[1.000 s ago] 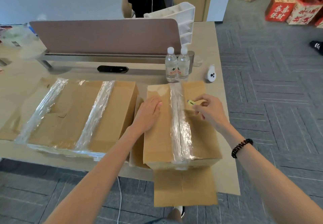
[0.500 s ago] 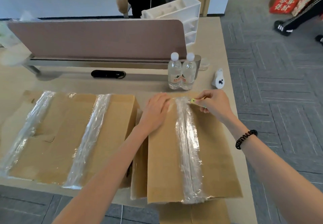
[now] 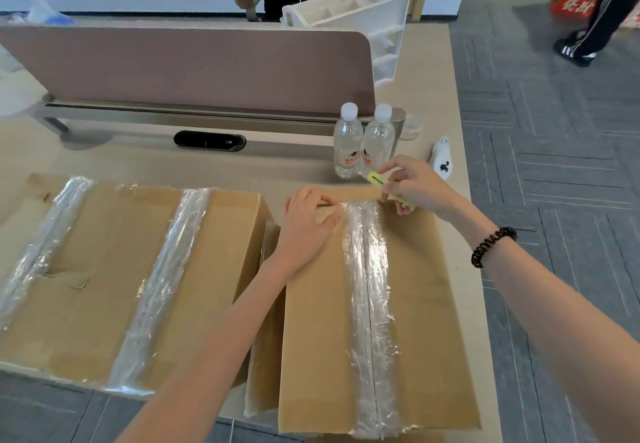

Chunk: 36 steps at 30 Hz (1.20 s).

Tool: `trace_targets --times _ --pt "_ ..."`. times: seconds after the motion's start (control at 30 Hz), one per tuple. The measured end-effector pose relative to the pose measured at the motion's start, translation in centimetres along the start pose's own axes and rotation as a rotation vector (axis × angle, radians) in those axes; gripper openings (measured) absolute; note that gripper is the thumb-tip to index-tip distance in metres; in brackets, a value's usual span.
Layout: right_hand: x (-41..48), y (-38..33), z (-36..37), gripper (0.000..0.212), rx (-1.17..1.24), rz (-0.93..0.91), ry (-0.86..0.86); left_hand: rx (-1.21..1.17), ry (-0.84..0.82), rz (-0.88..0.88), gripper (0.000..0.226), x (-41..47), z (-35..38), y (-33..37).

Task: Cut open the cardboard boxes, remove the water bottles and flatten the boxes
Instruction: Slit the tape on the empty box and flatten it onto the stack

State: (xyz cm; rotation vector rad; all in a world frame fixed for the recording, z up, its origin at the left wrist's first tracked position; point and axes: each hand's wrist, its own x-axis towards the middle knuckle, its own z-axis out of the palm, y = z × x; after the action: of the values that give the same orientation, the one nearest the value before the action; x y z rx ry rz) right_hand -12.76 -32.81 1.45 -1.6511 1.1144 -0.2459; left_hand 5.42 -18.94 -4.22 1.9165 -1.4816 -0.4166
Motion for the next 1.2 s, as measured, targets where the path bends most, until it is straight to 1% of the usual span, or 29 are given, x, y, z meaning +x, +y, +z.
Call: trace_targets --times 0.2,0.37,0.63,0.8,0.93,1.03,1.2 --pt "2.5 -0.3 -1.6 0.008 -0.172 -0.161 -0.194 -0.086 -0.049 -0.146 0.024 0.2 0.1 0.4" --pt "4.2 -0.7 -2.0 0.012 -0.286 -0.218 -0.34 -0.104 -0.085 -0.218 0.019 0.1 -0.3 0.9" --pt "5.5 -0.2 -1.1 0.015 -0.315 -0.254 -0.366 -0.059 -0.076 -0.235 0.02 0.2 -0.1 1.3" --pt "6.0 -0.8 -1.3 0.015 -0.371 -0.254 -0.419 -0.029 -0.051 -0.255 0.022 0.3 0.2 1.4" --pt "6.4 -1.9 -1.1 0.013 -0.386 -0.269 -0.474 0.002 -0.039 -0.238 0.023 0.3 0.3 1.2" --pt "6.8 -2.4 -1.5 0.013 -0.444 -0.258 -0.512 0.005 -0.038 -0.223 0.025 0.2 0.4 1.3" --pt "7.1 -3.0 -1.3 0.011 -0.496 -0.281 -0.53 0.029 -0.027 -0.192 0.025 0.2 0.4 1.1"
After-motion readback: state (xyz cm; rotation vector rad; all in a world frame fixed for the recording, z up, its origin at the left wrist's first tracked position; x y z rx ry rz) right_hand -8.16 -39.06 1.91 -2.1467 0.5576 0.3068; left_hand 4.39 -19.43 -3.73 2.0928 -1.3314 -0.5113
